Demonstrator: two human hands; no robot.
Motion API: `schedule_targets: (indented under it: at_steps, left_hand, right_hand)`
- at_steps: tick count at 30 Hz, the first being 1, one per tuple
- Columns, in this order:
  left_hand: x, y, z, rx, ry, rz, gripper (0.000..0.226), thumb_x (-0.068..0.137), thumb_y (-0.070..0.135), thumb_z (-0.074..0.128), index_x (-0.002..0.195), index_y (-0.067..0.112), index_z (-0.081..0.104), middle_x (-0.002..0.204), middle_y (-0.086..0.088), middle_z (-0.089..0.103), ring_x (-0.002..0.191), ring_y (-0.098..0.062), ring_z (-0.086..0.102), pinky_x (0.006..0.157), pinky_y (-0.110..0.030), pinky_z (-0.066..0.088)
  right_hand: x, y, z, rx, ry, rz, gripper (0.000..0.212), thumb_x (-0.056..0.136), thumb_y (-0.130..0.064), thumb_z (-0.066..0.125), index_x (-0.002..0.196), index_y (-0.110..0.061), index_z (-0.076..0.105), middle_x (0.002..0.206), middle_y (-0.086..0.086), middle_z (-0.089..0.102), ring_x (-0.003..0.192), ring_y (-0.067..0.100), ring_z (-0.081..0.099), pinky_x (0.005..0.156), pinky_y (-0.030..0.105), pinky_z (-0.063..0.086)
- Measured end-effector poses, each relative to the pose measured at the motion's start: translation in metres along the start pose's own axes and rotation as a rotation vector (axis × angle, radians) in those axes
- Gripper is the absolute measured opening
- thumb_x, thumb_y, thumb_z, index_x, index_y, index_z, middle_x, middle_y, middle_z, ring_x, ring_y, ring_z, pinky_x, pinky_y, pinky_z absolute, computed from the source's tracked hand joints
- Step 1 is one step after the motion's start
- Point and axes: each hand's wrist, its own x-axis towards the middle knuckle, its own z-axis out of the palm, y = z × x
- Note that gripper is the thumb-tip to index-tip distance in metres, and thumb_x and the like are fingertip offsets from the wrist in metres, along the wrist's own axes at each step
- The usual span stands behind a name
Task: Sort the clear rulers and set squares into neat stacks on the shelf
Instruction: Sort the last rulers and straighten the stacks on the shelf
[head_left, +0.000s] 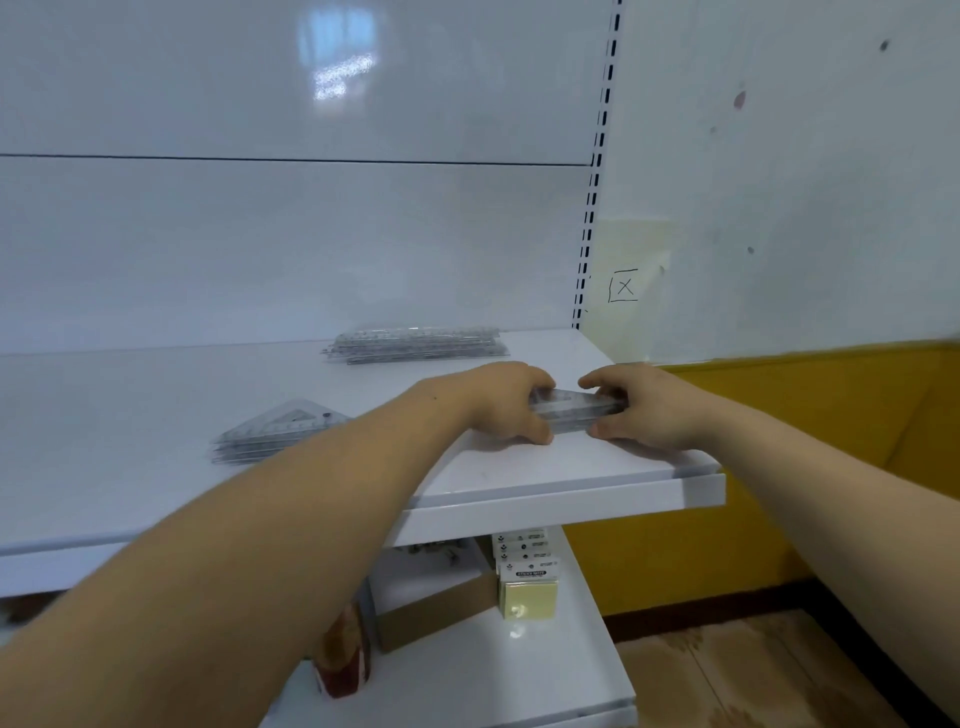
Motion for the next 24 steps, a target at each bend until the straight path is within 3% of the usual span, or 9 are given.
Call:
schedule_targets:
  at_steps: [3, 6, 11, 16, 19, 24]
  left_hand:
    - [0.002, -0.004, 0.004, -0.058, 0.019, 0.016, 0.066, 0.082, 0.040, 0.069, 0.138, 0.021, 0.041, 0.136, 0.000, 0.045, 0.114, -0.020, 0.048, 0.099, -0.032, 0.039]
    - [0.003, -0.006, 0.006, -0.061, -0.019, 0.004, 0.079, 0.079, 0.050, 0.068, 0.144, 0.025, 0.032, 0.142, 0.001, 0.038, 0.122, -0.021, 0.045, 0.106, -0.038, 0.036]
    - [0.008, -0.004, 0.003, -0.041, -0.048, 0.009, 0.060, 0.081, 0.043, 0.067, 0.133, 0.026, 0.044, 0.126, 0.003, 0.050, 0.104, -0.019, 0.051, 0.095, -0.035, 0.041]
    - [0.008, 0.000, 0.004, -0.045, -0.029, 0.006, 0.060, 0.084, 0.037, 0.065, 0.137, 0.024, 0.041, 0.131, 0.002, 0.048, 0.107, -0.018, 0.049, 0.095, -0.032, 0.039]
    - [0.007, 0.000, 0.004, -0.058, -0.023, 0.003, 0.062, 0.084, 0.034, 0.065, 0.139, 0.023, 0.039, 0.136, 0.000, 0.046, 0.109, -0.018, 0.048, 0.092, -0.028, 0.036]
    - [0.003, -0.001, 0.002, -0.085, -0.003, -0.006, 0.079, 0.082, 0.033, 0.069, 0.148, 0.025, 0.026, 0.149, 0.002, 0.034, 0.131, -0.020, 0.039, 0.107, -0.031, 0.032]
  right_hand:
    - [-0.003, 0.005, 0.002, -0.016, 0.032, -0.013, 0.033, 0.084, -0.033, 0.068, 0.115, -0.022, 0.062, 0.097, -0.010, 0.061, 0.086, 0.009, 0.056, 0.073, 0.024, 0.043]
    - [-0.008, 0.008, 0.004, -0.017, 0.047, -0.047, 0.030, 0.087, -0.034, 0.065, 0.115, -0.025, 0.061, 0.103, -0.010, 0.060, 0.090, 0.009, 0.054, 0.077, 0.024, 0.040]
    - [-0.008, 0.011, 0.005, -0.042, 0.075, -0.072, 0.021, 0.089, -0.031, 0.061, 0.109, -0.029, 0.059, 0.093, -0.013, 0.058, 0.084, 0.005, 0.053, 0.067, 0.015, 0.037]
    - [-0.011, 0.012, 0.008, 0.033, 0.095, -0.021, 0.045, 0.089, -0.027, 0.063, 0.132, -0.026, 0.050, 0.113, -0.009, 0.055, 0.098, 0.010, 0.053, 0.081, 0.020, 0.039]
    - [-0.012, 0.011, 0.007, 0.068, 0.091, -0.005, 0.050, 0.087, -0.024, 0.064, 0.134, -0.027, 0.048, 0.116, -0.005, 0.057, 0.095, 0.009, 0.055, 0.074, 0.015, 0.040]
    - [-0.015, 0.011, 0.003, 0.087, 0.094, 0.029, 0.047, 0.087, -0.018, 0.063, 0.132, -0.026, 0.051, 0.112, -0.006, 0.055, 0.096, 0.009, 0.054, 0.073, 0.015, 0.041]
